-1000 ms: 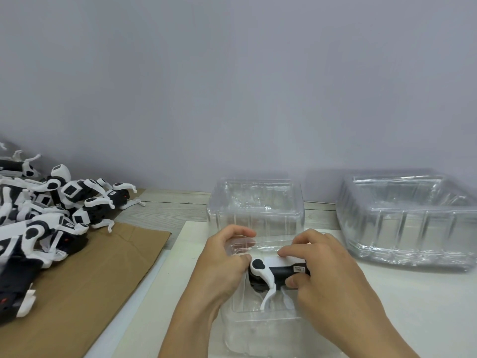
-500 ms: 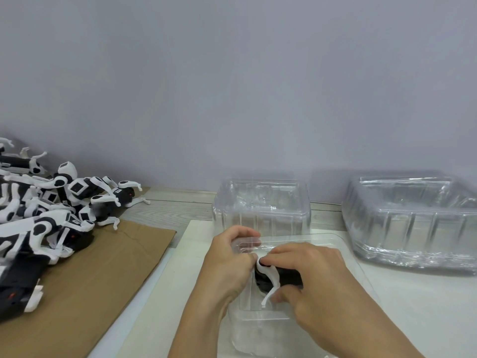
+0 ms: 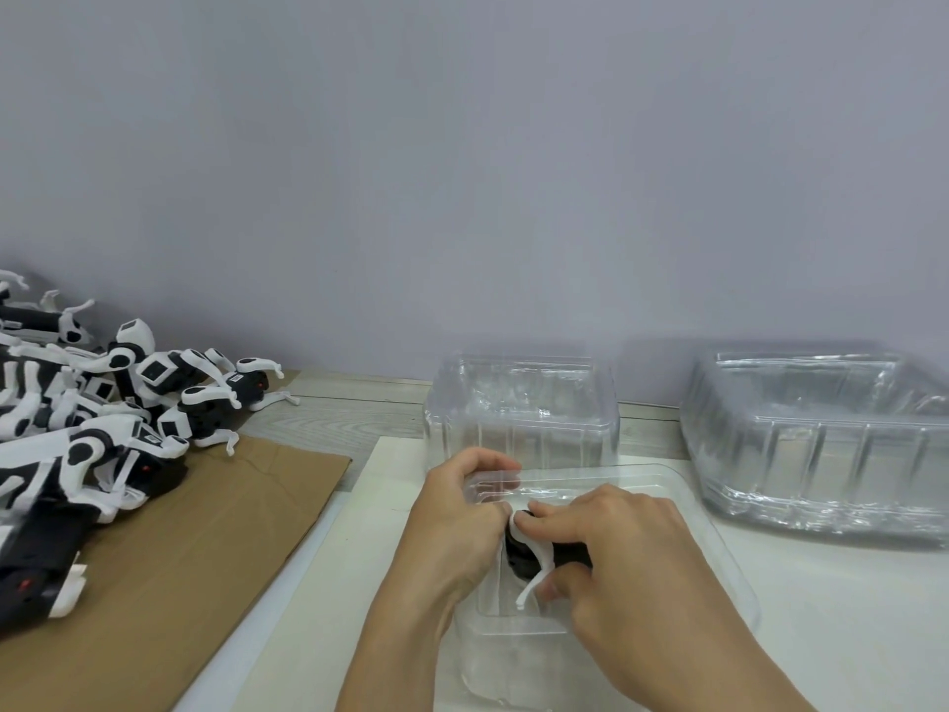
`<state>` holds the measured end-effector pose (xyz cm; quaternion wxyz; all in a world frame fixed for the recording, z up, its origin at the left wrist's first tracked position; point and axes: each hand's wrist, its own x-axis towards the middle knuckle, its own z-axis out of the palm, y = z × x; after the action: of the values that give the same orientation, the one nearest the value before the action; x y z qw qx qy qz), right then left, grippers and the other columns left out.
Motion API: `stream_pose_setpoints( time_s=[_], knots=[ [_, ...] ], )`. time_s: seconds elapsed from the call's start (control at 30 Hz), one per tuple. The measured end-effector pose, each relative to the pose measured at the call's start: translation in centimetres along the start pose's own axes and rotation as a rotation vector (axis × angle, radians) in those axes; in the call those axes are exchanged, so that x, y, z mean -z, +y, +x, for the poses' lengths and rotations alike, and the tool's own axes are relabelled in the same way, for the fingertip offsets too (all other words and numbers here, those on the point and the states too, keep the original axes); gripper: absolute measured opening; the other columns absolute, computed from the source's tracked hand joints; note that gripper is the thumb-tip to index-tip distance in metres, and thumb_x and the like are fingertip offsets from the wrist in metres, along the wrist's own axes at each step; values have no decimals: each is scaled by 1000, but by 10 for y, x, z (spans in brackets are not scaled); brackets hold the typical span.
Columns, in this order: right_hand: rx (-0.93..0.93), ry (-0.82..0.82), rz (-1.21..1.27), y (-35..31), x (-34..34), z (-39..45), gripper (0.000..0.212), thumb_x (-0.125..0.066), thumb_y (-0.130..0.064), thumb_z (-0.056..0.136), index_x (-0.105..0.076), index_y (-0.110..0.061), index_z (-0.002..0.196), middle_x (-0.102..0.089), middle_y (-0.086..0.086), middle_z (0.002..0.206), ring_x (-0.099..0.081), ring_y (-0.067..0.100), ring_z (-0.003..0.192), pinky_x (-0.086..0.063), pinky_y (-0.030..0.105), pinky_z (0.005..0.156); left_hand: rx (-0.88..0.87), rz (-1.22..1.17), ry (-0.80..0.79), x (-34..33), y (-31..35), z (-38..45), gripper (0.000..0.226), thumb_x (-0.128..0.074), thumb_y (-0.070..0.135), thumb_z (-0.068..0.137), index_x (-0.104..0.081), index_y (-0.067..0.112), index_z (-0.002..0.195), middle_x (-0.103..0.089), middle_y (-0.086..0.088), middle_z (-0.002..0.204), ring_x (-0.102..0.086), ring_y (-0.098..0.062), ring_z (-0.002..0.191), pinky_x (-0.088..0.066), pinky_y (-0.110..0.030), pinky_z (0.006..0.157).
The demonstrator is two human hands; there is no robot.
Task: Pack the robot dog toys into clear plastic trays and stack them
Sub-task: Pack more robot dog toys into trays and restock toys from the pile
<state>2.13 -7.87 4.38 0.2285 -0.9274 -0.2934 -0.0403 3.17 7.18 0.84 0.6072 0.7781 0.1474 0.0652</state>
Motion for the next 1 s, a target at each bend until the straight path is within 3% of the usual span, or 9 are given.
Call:
stream_pose_setpoints(
  time_s=[0.13, 0.23, 0.3, 0.43, 0.5, 0.57, 0.73, 0.83, 1.0],
  knots=[
    [5, -23, 24, 4, 1, 0, 24, -66, -23, 84, -63, -39, 102, -40, -21, 63, -36, 2, 77, -32, 27, 84, 11, -6, 2, -1, 0, 0, 46, -55, -7, 82, -70, 35, 91, -72, 22, 94, -64, 10, 85, -47, -9, 66],
    [19, -36, 85, 6, 4, -2, 24, -66, -20, 82, -64, -39, 98, -37, -25, 63, -37, -7, 74, -33, 25, 88, 13, -9, 2, 0, 1, -1, 45, -55, -7, 83, -70, 35, 91, -71, 24, 92, -65, 9, 84, -46, -12, 66],
    [27, -64, 129, 7, 6, -3, 20, -64, -16, 81, -61, -33, 90, -46, -22, 66, -41, -4, 76, -36, 25, 90, 7, -14, 0, 0, 1, -2, 45, -56, -7, 82, -71, 34, 91, -72, 22, 92, -65, 8, 84, -46, -10, 64],
    [29, -108, 225, 14, 12, -2, 25, -62, -5, 80, -64, -30, 84, -61, -15, 74, -51, 9, 76, -42, 21, 71, -12, -30, 15, 0, 2, -2, 44, -60, -9, 82, -74, 32, 92, -73, 20, 95, -66, 7, 88, -48, -11, 69],
    [-44, 12, 255, 24, 12, -3, 35, -62, -4, 85, -72, -35, 97, -68, -19, 95, -56, 3, 96, -43, 11, 83, -14, -38, 21, 0, 2, -2, 44, -62, -9, 82, -75, 32, 91, -74, 20, 96, -67, 6, 91, -48, -13, 71],
    [-106, 129, 198, 39, 12, -5, 30, -66, -14, 89, -70, -37, 109, -60, -25, 110, -48, -1, 112, -30, 3, 89, -13, -38, 24, 0, 2, -2, 45, -62, -9, 83, -75, 33, 90, -74, 20, 98, -66, 5, 93, -48, -16, 74],
    [-213, 135, 176, 63, 20, -8, 15, -76, -29, 84, -70, -42, 89, -55, -25, 98, -47, -1, 102, -29, 3, 83, -31, -17, 8, 0, 1, -2, 44, -62, -8, 85, -75, 33, 91, -74, 20, 99, -65, 8, 94, -48, -10, 70],
    [-233, 144, 122, 65, 17, -9, 17, -74, -33, 85, -66, -46, 94, -45, -28, 100, -34, 0, 101, -24, 10, 79, -44, -10, 5, -1, 1, -3, 43, -62, -8, 87, -74, 32, 94, -74, 17, 101, -66, 5, 98, -48, -12, 76],
    [-287, 128, 147, 66, 18, -9, 19, -75, -37, 84, -62, -49, 92, -42, -27, 104, -41, 7, 105, -29, 20, 84, -120, 111, 32, 0, 5, -4, 39, -66, -3, 86, -71, 34, 96, -72, 17, 102, -63, 6, 103, -50, -16, 83]
  ],
)
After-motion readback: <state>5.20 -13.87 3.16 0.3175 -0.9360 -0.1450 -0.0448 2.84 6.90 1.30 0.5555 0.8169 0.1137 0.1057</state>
